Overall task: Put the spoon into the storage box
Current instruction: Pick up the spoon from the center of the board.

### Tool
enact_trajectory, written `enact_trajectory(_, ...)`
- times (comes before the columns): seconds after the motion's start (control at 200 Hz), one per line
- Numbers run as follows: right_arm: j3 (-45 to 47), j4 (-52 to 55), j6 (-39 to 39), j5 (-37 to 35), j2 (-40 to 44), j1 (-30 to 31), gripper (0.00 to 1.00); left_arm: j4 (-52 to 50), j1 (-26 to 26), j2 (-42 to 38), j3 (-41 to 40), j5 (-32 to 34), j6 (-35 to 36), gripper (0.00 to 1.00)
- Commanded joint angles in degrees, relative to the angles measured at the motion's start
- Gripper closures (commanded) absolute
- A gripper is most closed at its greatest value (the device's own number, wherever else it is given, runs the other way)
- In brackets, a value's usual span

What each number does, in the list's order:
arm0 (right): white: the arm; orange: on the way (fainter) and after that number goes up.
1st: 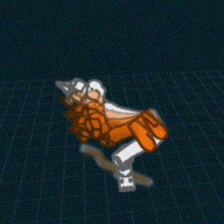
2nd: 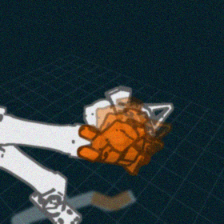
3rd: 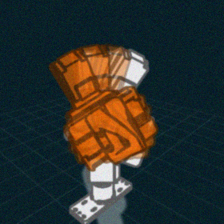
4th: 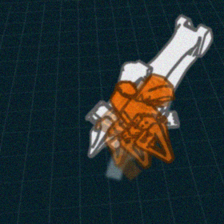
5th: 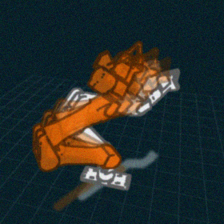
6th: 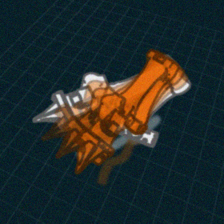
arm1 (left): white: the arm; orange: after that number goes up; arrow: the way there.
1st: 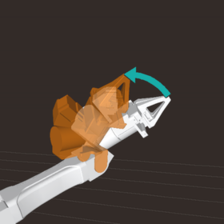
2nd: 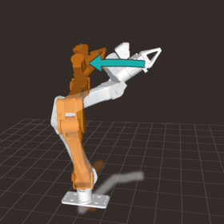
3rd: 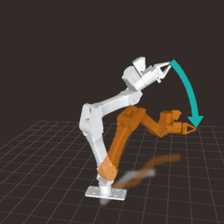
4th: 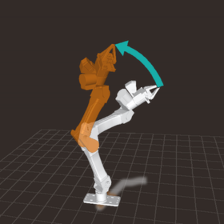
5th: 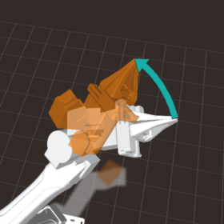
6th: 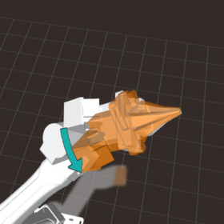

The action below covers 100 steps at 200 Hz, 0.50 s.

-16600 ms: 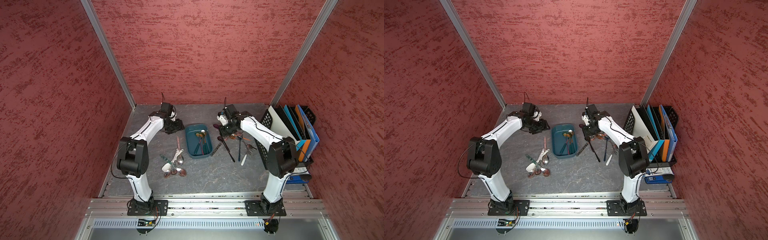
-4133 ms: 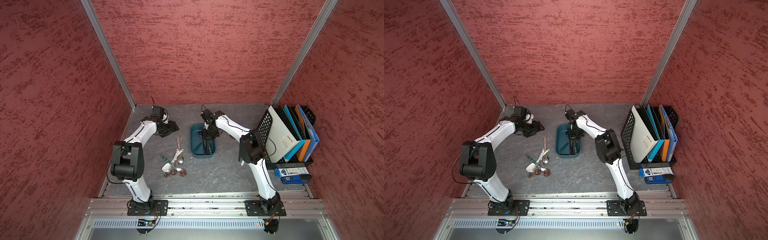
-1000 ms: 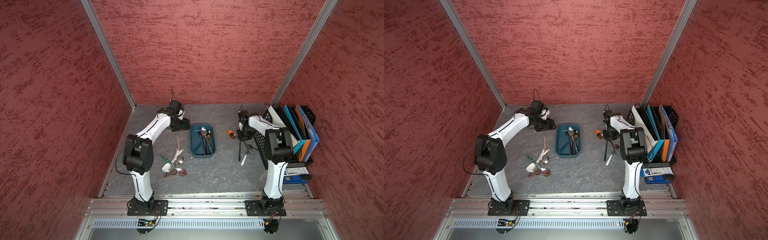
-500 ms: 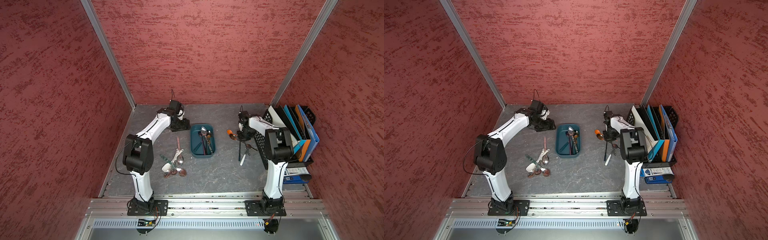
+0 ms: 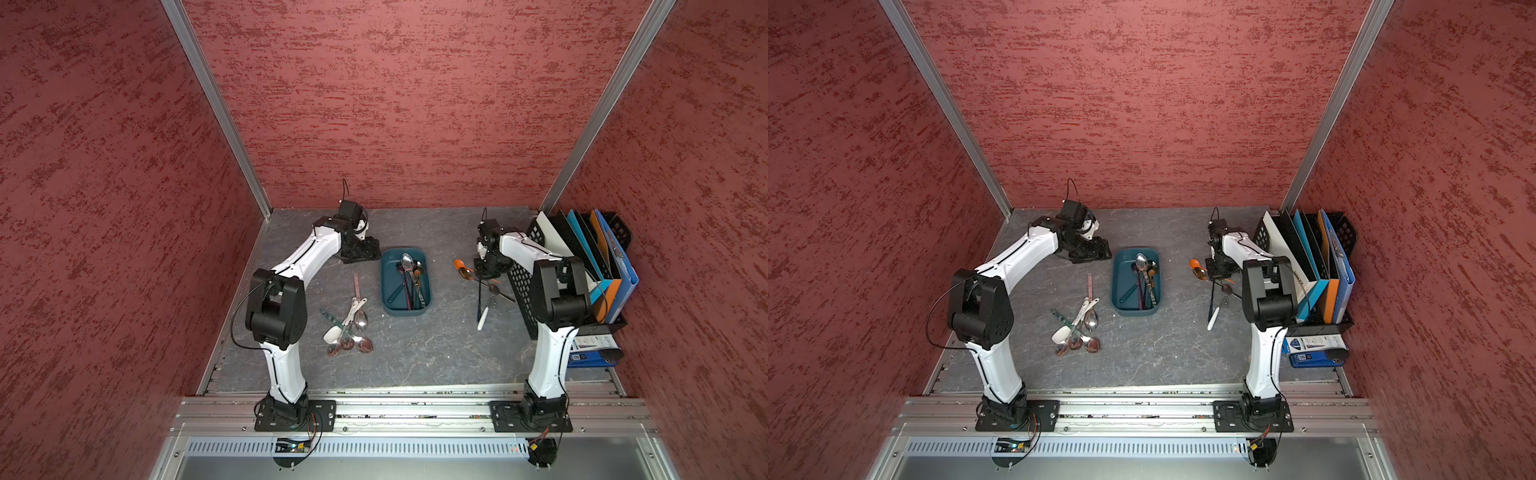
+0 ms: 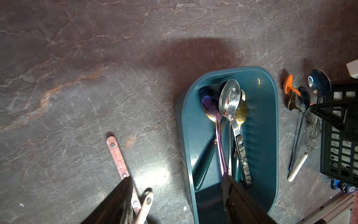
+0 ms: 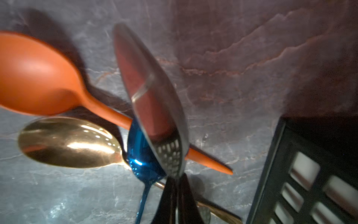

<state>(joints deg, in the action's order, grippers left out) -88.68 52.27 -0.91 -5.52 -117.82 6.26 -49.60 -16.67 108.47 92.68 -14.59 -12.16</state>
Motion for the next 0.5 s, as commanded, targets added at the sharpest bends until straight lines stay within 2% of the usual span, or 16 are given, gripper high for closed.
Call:
enact_trajectory(0.0, -0.26, -2.82, 0.93, 2.67, 3.08, 0.23, 0.96, 0.23, 0.46, 0.07, 0.70, -0.70, -0.56, 0.25)
enact_trajectory(0.496, 1.73, -11.62, 4.42, 8.23, 0.55, 2.07, 0.97, 1.17, 1.20, -1.04, -1.79, -0.70, -1.02, 0.24)
